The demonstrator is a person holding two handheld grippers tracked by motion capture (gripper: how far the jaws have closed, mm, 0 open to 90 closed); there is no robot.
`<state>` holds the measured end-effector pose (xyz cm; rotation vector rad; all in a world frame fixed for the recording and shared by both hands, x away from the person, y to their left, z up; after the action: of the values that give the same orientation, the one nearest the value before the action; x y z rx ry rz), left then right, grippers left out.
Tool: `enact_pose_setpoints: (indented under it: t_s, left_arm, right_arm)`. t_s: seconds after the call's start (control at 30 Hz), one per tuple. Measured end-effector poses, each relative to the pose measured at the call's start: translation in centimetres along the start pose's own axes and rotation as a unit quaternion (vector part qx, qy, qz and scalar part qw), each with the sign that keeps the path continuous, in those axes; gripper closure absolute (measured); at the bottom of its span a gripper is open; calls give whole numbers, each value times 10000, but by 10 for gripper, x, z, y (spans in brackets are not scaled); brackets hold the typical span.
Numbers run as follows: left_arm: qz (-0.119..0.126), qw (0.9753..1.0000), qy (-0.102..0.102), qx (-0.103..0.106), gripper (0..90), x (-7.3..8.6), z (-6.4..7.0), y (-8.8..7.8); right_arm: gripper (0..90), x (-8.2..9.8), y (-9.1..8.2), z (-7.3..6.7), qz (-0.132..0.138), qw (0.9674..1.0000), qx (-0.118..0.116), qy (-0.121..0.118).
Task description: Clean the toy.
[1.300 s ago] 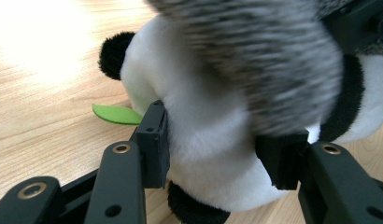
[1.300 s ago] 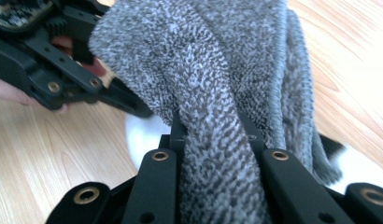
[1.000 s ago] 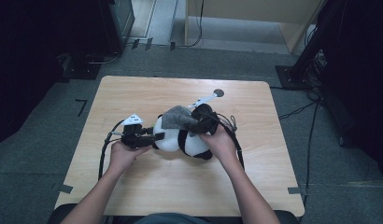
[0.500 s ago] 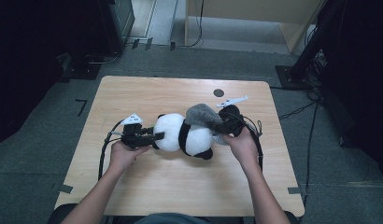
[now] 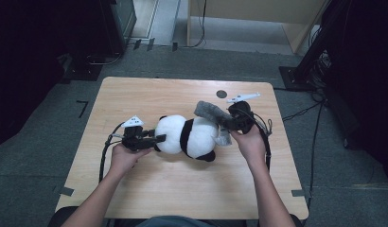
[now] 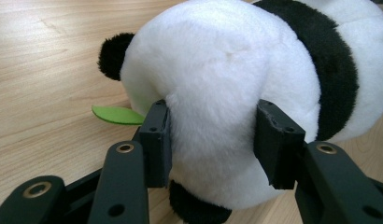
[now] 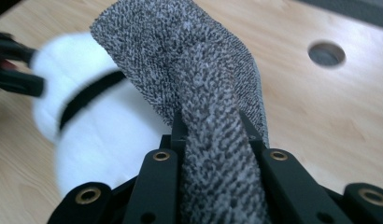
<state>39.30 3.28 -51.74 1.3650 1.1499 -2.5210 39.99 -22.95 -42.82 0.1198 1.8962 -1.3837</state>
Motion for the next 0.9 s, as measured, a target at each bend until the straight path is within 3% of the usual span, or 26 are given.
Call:
enact_pose_setpoints:
  t_s: [0.23,0.47,0.67,0.8,0.9]
  left_arm:
    - [-4,10000,-4,5,524,0,0,0]
    - [24,10000,-4,16,527,-1,1,0]
    - [55,10000,31,9,529,-1,2,0]
    - [1,10000,1,-26,531,0,1,0]
    - [0,10000,-3,-25,533,0,1,1]
  right_arm:
    - [764,-33,11,-39,54,9989,-206,-423]
    - [764,-50,44,-82,-67,9962,-506,-706]
    - [762,-54,74,-117,-375,9919,-665,-1015]
    - [761,-48,94,-128,-601,9898,-719,-1077]
    - [762,-46,97,-127,-613,9895,-766,-1061]
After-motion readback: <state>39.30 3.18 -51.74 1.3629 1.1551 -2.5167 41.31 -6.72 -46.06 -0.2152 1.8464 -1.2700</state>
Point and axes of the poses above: each handheld gripper's, and its own axes: y roughly forward along the jaws, x roughly out of its underside, z roughly to its right, the point moved 8 cm from there along y, roughly forward along the jaws, and after that the axes turned 5 degrees about -z, right-handed, at the moved point
